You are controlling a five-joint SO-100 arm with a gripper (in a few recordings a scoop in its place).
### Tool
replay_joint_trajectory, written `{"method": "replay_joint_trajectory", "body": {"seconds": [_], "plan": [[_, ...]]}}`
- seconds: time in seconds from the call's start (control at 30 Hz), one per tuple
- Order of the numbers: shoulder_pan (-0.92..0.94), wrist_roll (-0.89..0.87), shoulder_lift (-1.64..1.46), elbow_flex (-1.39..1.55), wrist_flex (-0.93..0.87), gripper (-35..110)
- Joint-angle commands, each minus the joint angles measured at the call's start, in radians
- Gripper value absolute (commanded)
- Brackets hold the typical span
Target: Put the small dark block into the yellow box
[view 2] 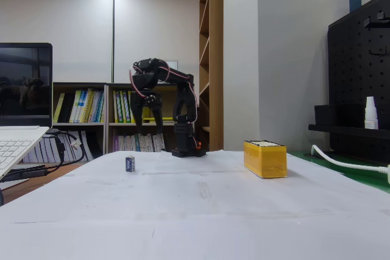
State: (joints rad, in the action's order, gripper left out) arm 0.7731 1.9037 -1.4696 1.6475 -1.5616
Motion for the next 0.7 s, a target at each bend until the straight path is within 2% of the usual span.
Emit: {"method": "replay_joint_trajectory", "body": {"seconds": [0.0, 0.13, 0.43, 0.67], "plan": [[0.037, 0.017, -0.018, 0.084, 0.074, 28], [0.077, -0.003, -0.052, 0.084, 0.163, 27], [0.123, -0.075, -0.112, 0.075, 0.149, 27], [0.087, -0.074, -0.202, 0.063, 0.213, 27]]}}
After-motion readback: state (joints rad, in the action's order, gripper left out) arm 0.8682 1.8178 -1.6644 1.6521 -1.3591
